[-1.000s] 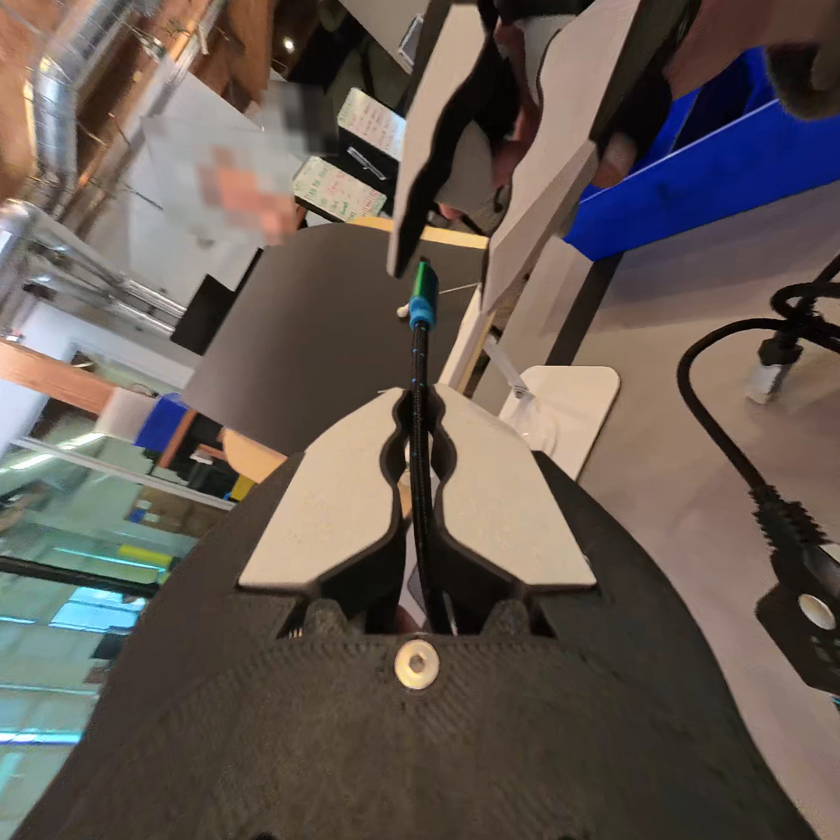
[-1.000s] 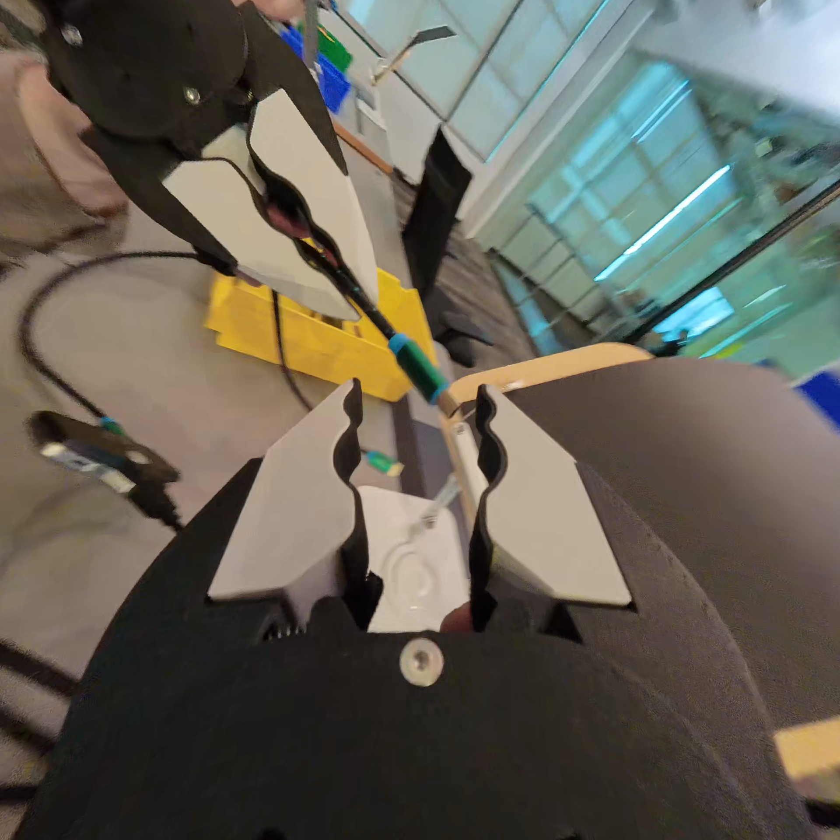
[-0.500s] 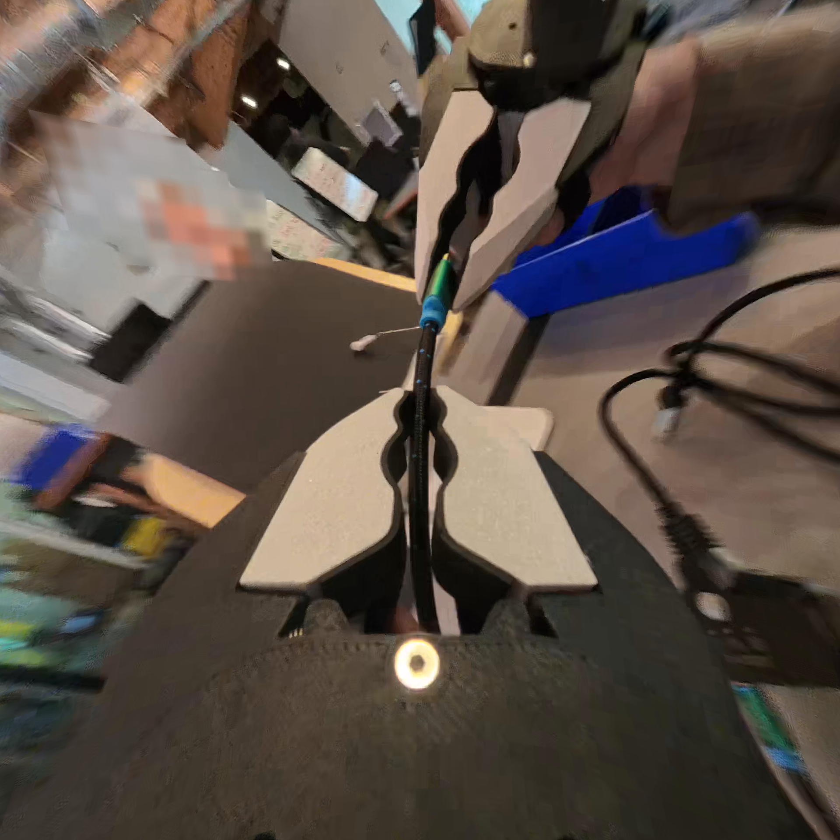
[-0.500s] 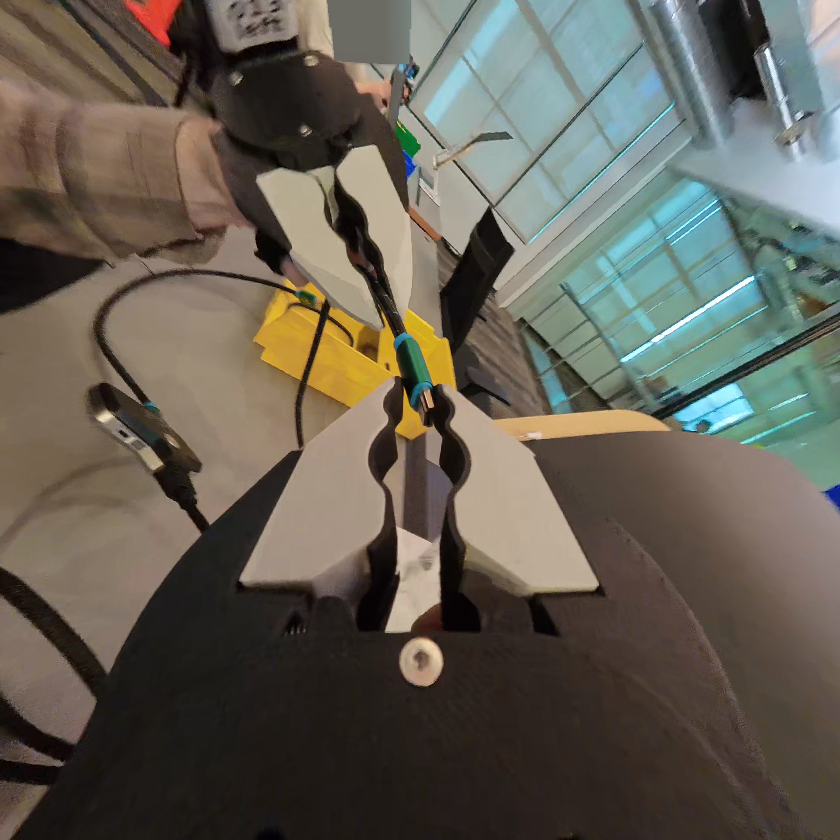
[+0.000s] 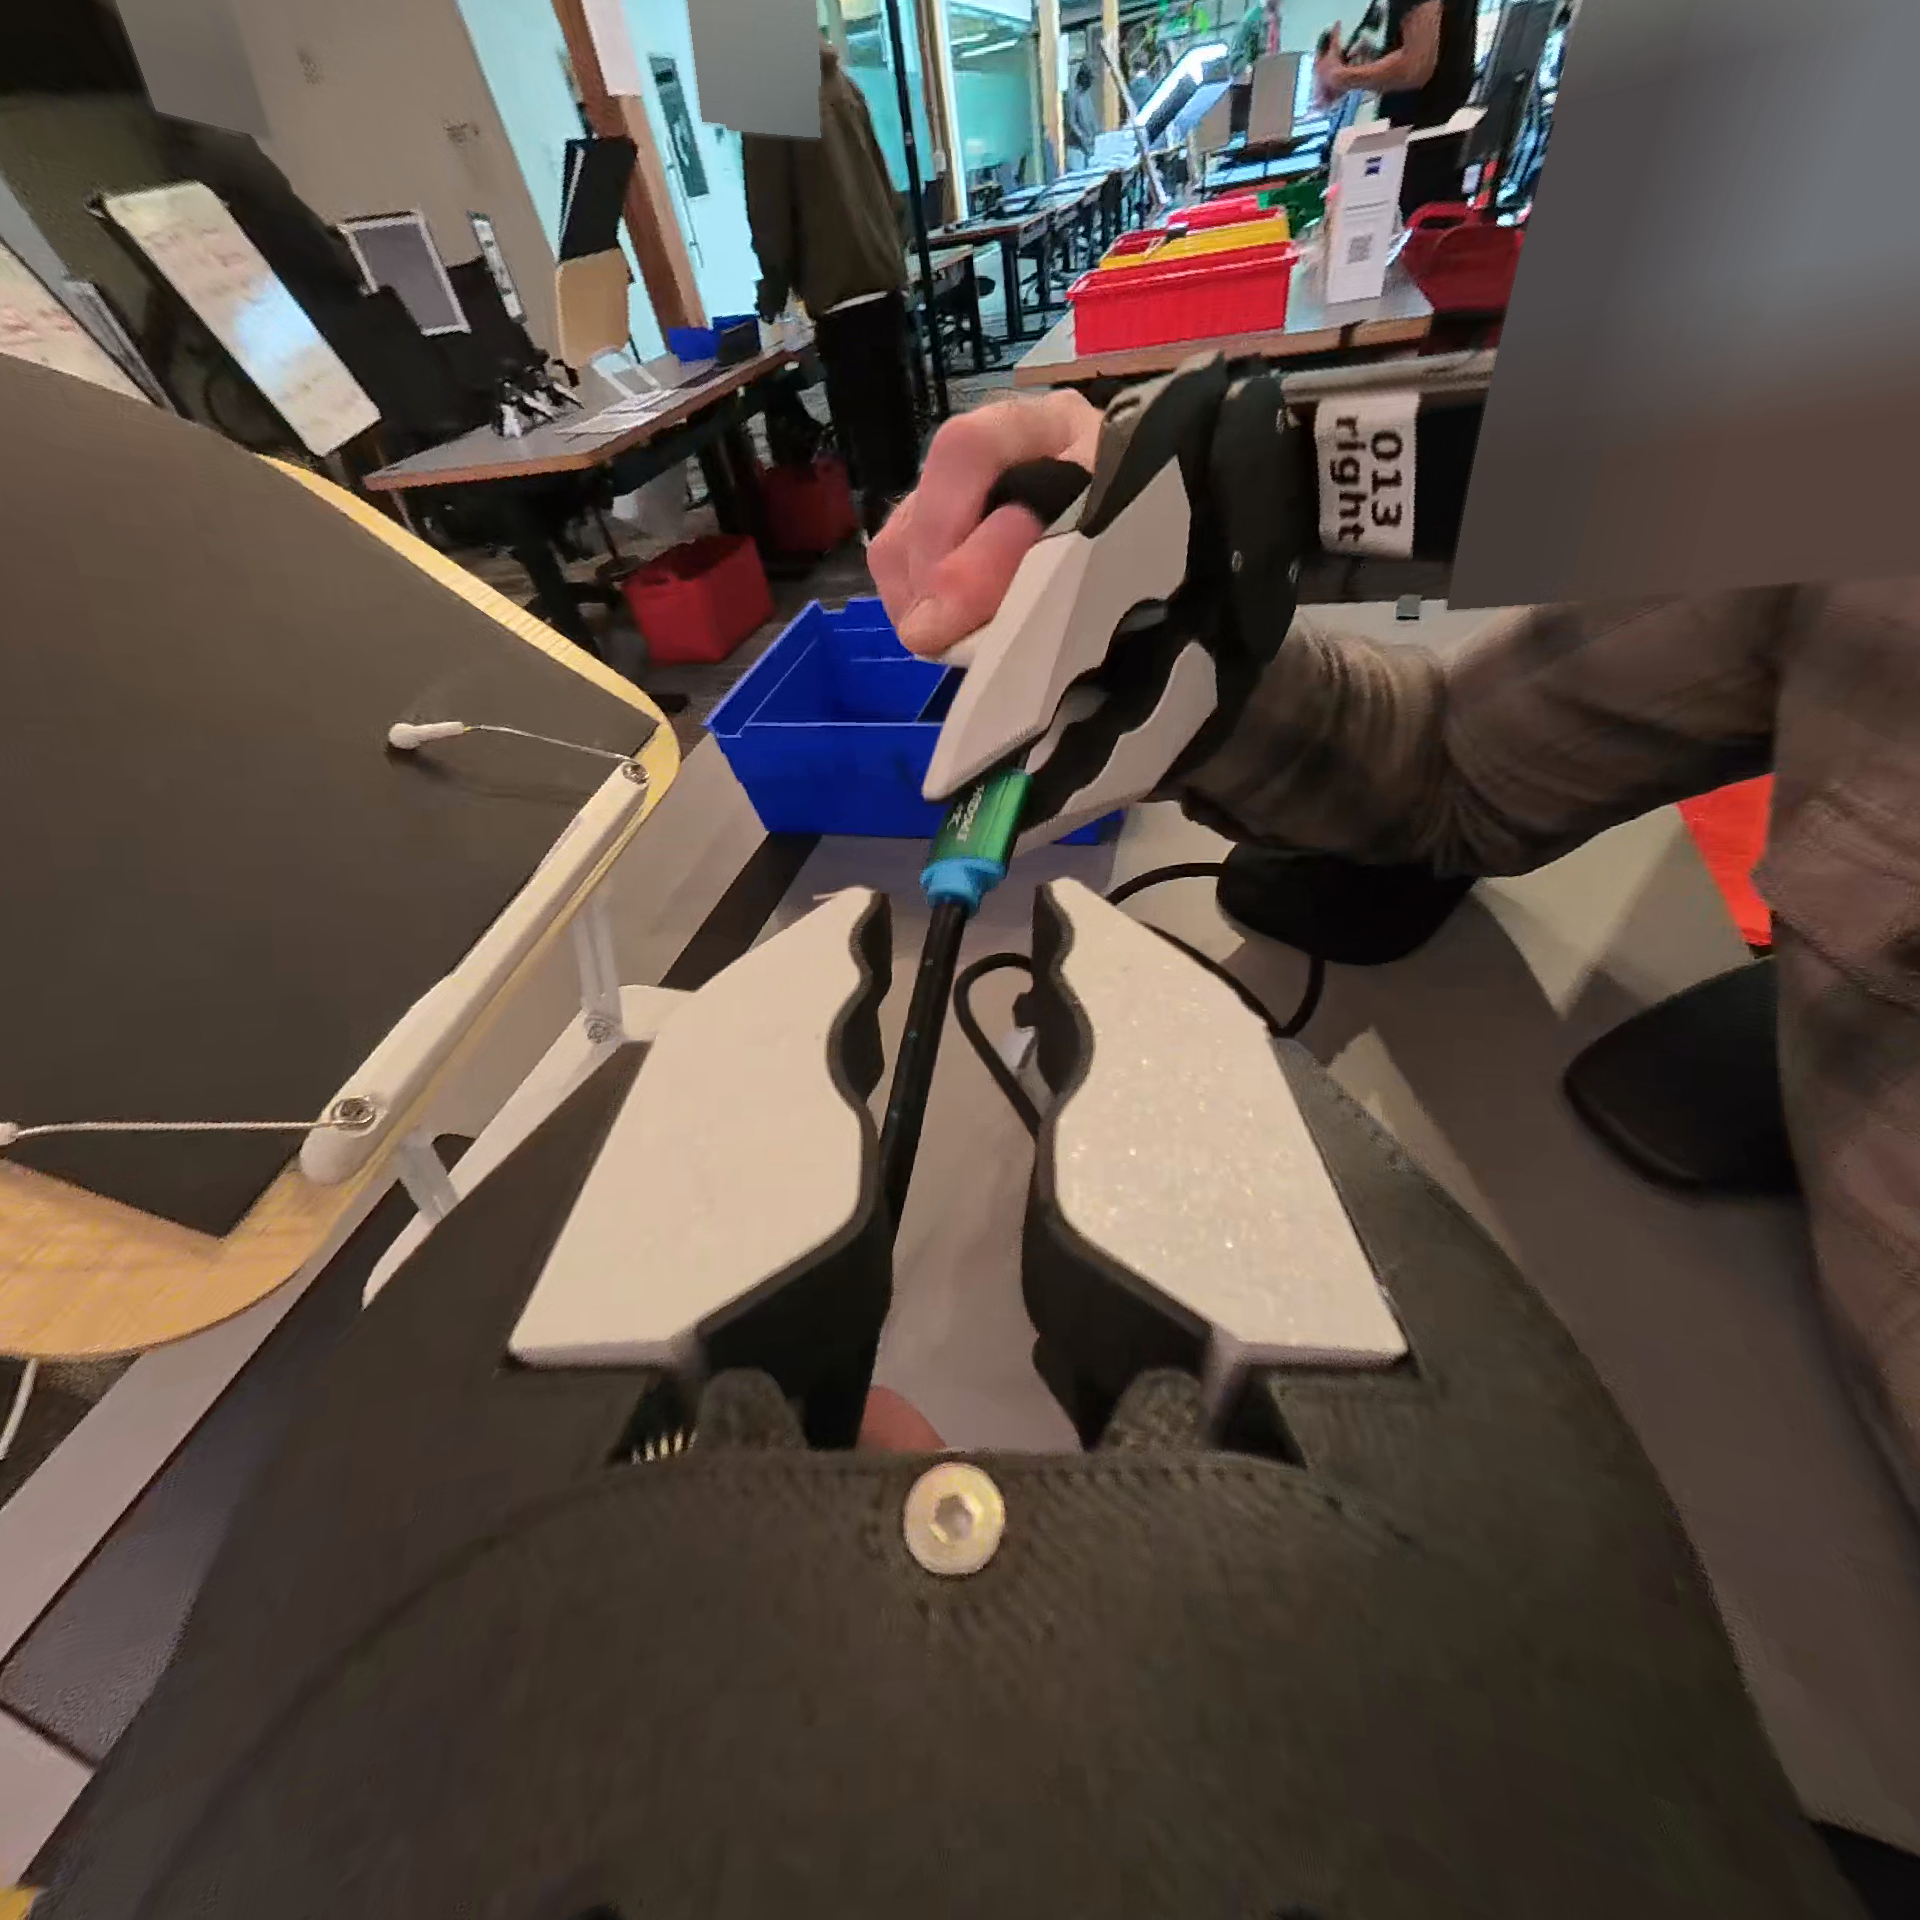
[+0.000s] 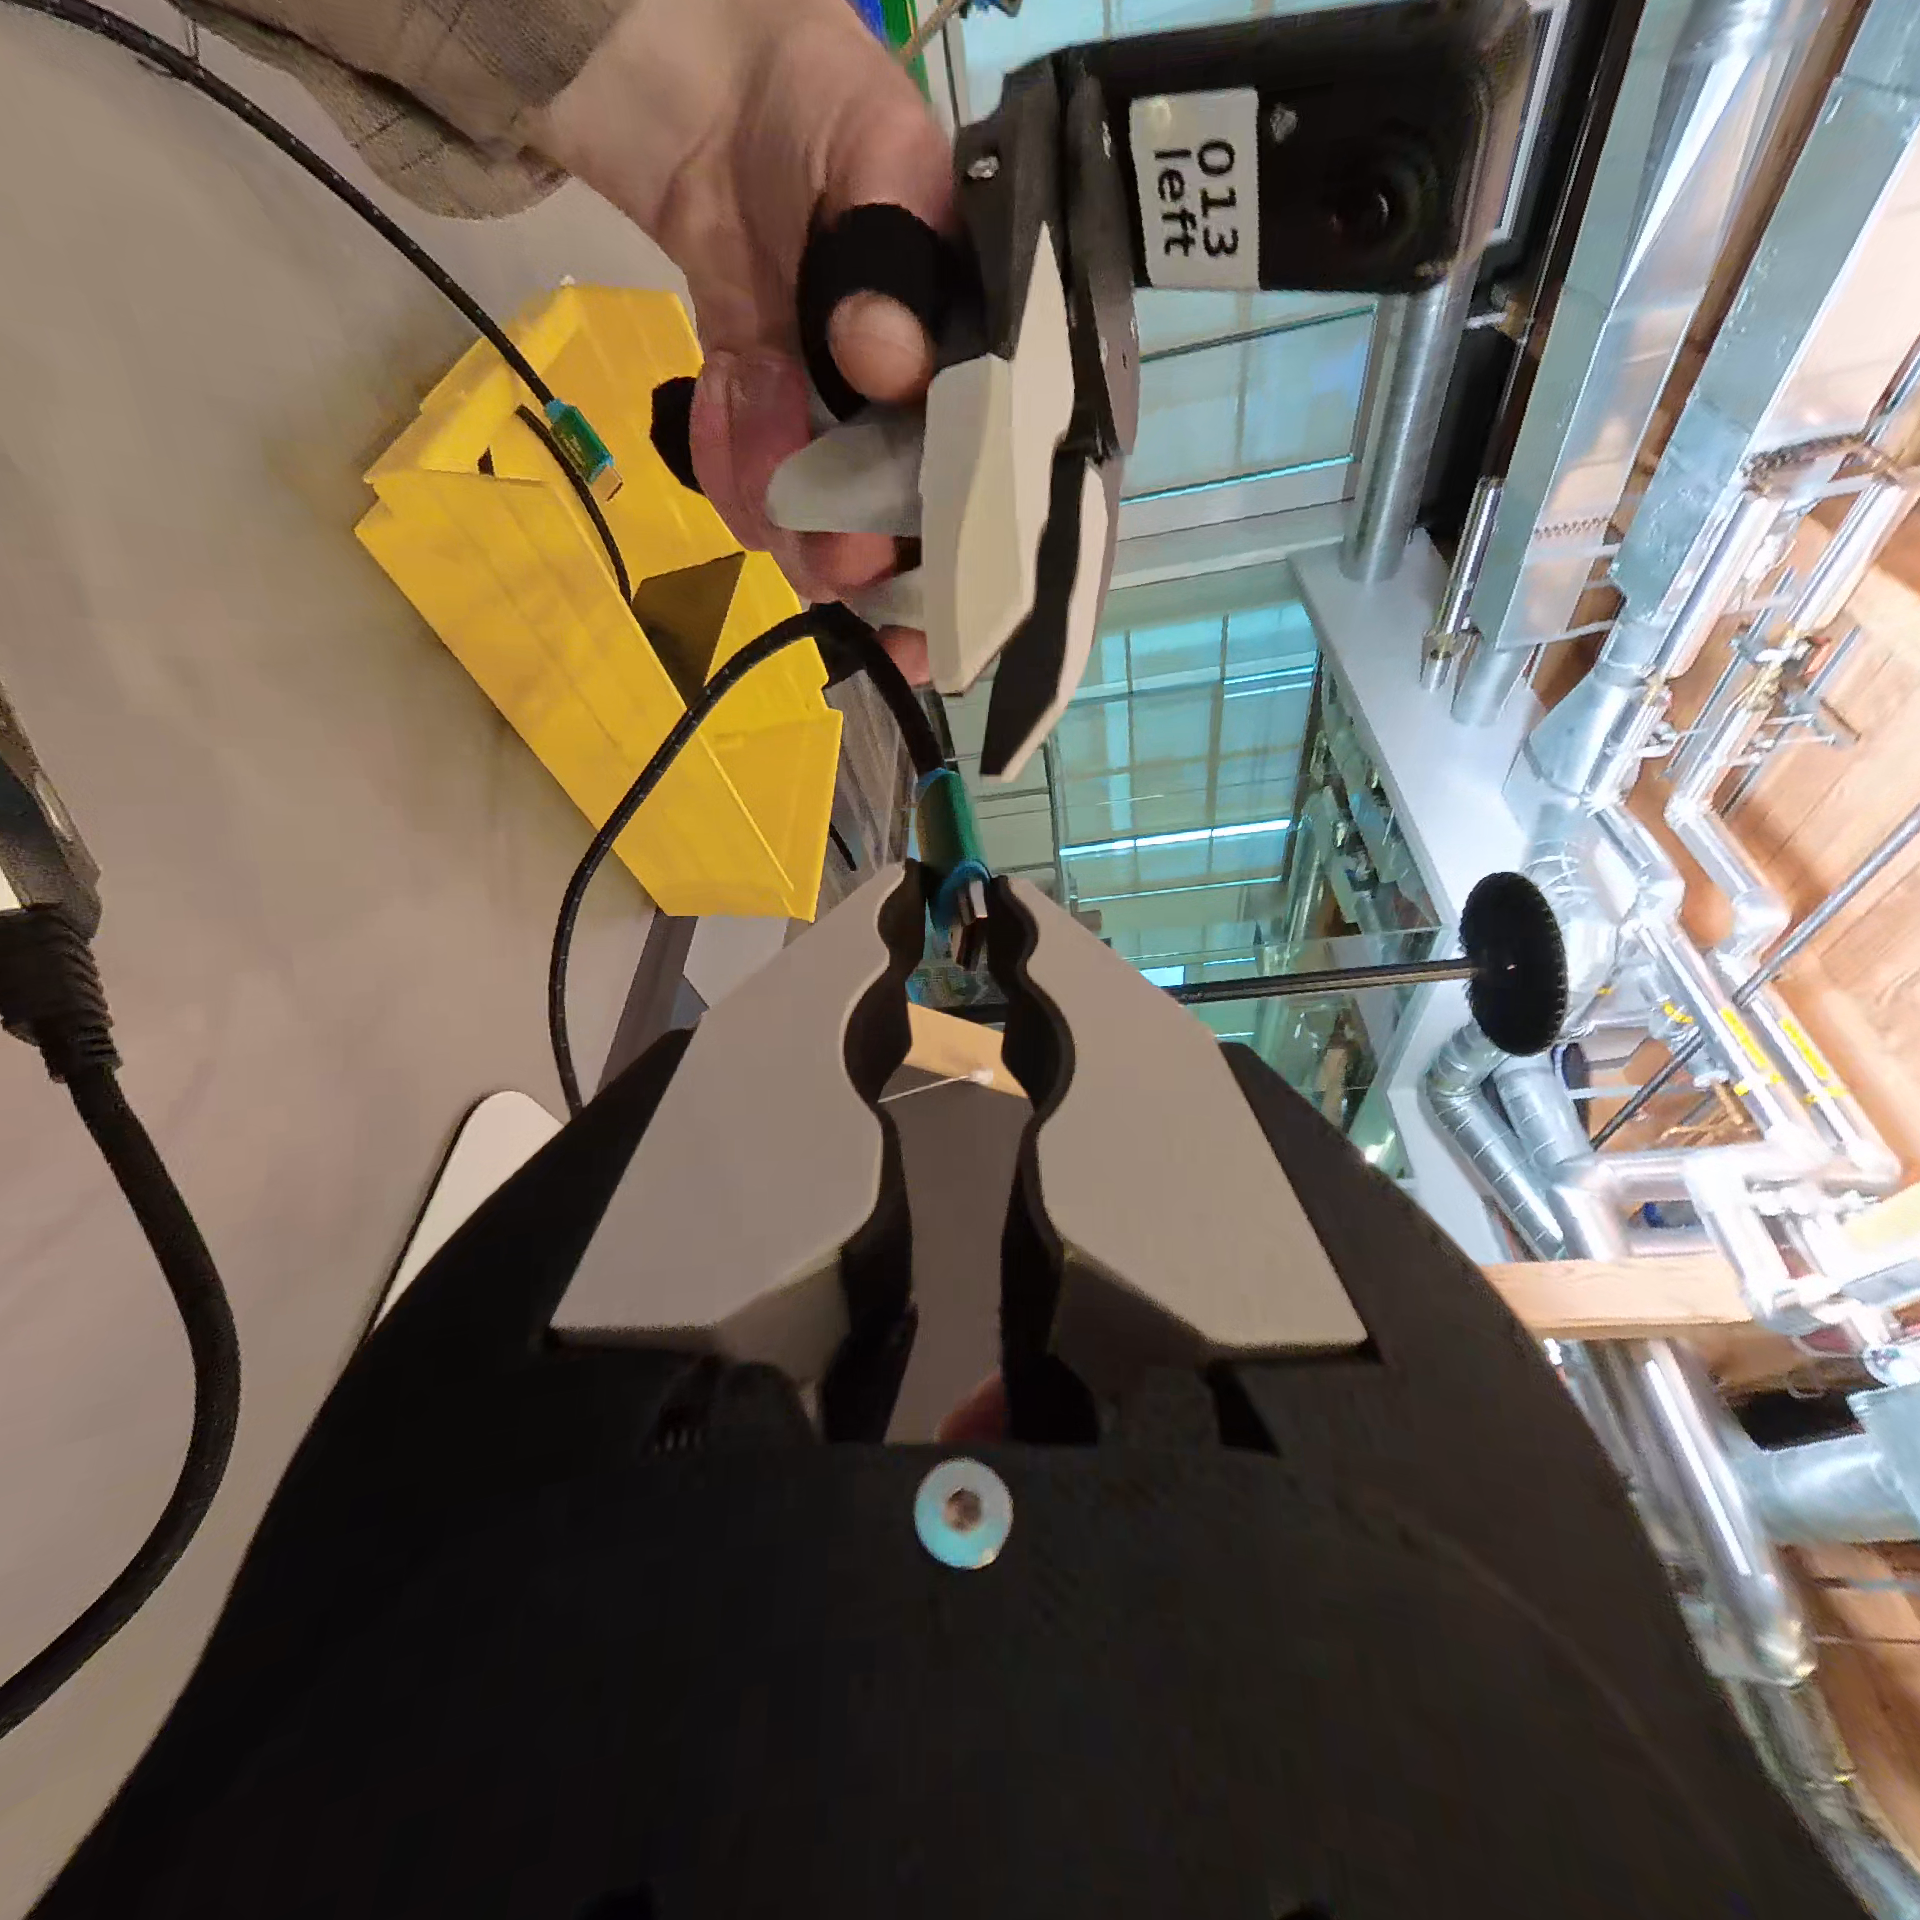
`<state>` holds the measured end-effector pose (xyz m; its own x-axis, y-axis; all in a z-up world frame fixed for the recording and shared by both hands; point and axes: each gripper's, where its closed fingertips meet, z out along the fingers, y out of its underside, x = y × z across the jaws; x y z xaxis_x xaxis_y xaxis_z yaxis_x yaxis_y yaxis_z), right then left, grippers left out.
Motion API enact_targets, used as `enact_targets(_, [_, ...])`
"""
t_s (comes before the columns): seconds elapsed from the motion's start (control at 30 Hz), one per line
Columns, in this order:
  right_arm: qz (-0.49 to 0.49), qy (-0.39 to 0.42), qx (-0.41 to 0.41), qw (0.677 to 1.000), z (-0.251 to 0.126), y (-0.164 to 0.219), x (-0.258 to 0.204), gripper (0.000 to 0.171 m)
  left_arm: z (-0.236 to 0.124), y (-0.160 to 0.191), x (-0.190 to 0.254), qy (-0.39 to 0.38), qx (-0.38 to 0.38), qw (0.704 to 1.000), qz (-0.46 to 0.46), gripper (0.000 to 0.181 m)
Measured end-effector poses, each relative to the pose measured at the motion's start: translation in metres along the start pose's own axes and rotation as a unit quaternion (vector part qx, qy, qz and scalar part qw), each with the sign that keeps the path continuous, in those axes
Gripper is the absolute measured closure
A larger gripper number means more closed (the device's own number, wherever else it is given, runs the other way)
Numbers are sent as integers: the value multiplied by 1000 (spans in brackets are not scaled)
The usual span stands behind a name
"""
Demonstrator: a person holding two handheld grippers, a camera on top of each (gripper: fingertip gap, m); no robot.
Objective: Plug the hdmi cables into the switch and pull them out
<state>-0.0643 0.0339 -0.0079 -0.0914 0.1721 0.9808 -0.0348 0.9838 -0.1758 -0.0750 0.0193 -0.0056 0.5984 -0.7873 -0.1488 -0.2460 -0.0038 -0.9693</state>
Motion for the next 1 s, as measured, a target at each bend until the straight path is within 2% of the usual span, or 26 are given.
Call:
enact_targets(0.2, [-66,-7,-6,998,7,-15,-14,163,0,1,2,6,-3,1000,-2,152])
enact_targets(0.3, [-68,-8,4,998,6,-22,-14,163,-11,1,-4,-26,-15,999,11,146])
enact_targets(0.43, [-53,-14,18,998,5,-27,-15,163,-18,6,1,-22,-32,999,24,136])
enact_targets(0.57, [-28,-22,49,998,2,-36,-16,163,-10,10,10,-7,-47,998,52,134])
enact_targets(0.7, [-46,-56,59,996,-2,-46,-27,163,-7,12,29,77,-32,996,11,116])
enact_targets(0.73, [-55,-68,56,995,-1,-48,-33,163,-11,10,36,112,-17,994,-6,116])
enact_targets(0.8, [-68,-88,58,992,0,-55,-43,163,-16,12,38,133,-5,991,-13,113])
enact_targets(0.93, [-92,-100,57,989,4,-65,-54,163,-20,18,48,172,-5,985,-5,124])
enact_targets(1.0, [-101,-103,59,988,5,-69,-59,163,-15,29,53,185,-33,982,0,123])
